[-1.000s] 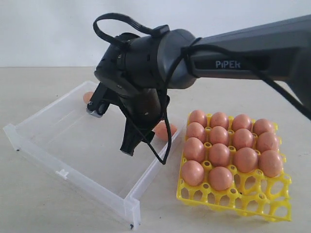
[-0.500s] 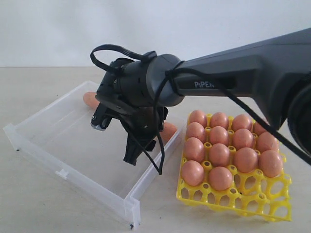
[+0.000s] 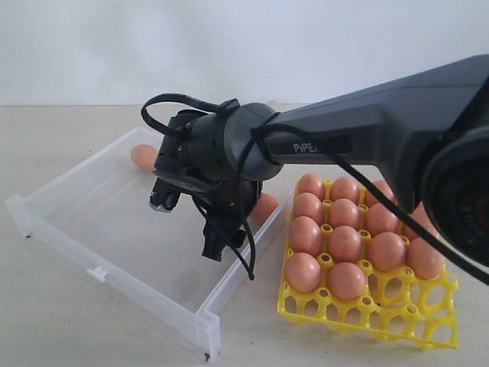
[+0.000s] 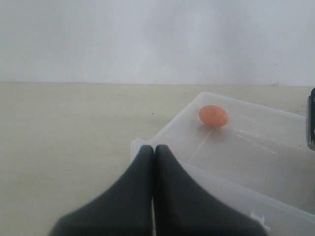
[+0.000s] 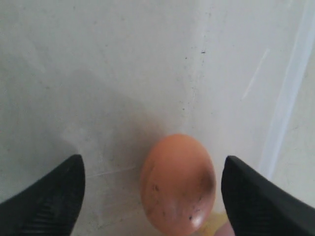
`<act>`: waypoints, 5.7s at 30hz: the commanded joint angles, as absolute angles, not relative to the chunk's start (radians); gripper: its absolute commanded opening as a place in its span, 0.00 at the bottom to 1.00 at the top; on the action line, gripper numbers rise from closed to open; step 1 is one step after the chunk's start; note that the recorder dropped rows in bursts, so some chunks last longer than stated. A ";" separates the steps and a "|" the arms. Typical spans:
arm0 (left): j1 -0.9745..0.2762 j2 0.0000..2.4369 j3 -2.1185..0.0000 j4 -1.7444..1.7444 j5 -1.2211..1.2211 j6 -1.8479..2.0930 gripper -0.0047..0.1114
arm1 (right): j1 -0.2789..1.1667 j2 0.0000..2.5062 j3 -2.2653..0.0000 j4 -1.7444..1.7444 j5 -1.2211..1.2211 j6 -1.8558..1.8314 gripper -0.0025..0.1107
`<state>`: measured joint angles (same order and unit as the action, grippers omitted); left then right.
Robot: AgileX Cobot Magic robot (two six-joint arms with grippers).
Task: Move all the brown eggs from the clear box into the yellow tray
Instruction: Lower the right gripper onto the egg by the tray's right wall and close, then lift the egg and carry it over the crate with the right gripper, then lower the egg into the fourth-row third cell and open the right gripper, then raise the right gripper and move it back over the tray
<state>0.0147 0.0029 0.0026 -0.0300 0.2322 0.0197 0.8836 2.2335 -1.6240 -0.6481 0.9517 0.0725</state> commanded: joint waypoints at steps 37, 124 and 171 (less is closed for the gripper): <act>0.010 0.000 0.000 -0.035 0.232 0.020 0.00 | 0.846 2.288 -1.629 -0.303 0.967 0.056 0.02; 0.011 0.000 0.000 -0.035 0.232 0.020 0.00 | 0.094 1.455 -0.369 1.744 0.565 -2.123 0.02; 0.011 0.000 0.000 -0.035 0.232 0.020 0.00 | 0.278 1.350 -0.701 1.744 1.067 -2.122 0.02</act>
<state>0.0147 0.0029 0.0026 -0.0300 0.2322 0.0197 0.1936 1.3615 -0.5895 1.7371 1.0795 -2.1156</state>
